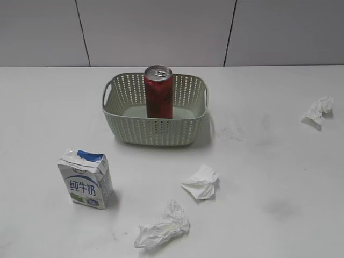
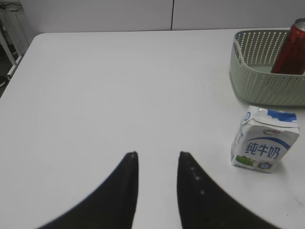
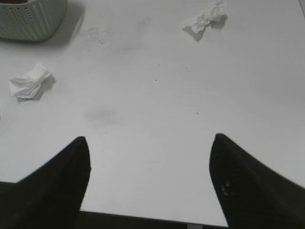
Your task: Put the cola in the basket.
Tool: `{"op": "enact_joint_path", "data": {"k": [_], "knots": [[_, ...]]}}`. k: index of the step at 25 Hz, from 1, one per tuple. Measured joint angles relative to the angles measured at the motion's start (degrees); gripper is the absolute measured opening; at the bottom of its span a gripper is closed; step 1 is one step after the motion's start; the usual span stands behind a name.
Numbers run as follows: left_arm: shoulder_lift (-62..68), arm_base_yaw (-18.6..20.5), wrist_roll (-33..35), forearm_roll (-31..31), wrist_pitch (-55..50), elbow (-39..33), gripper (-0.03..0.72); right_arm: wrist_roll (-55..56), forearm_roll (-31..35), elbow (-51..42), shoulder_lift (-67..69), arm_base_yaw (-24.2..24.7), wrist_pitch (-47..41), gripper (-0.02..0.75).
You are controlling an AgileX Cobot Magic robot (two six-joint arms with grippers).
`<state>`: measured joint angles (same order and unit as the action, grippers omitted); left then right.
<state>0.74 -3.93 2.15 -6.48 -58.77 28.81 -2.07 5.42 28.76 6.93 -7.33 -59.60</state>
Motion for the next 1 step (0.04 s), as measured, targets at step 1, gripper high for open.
{"op": "enact_joint_path", "data": {"k": [1], "knots": [[0.0, 0.0, 0.0, 0.0, 0.0, 0.0, 0.228, 0.0, 0.0, 0.0, -1.0, 0.0, 0.0, 0.590]]}}
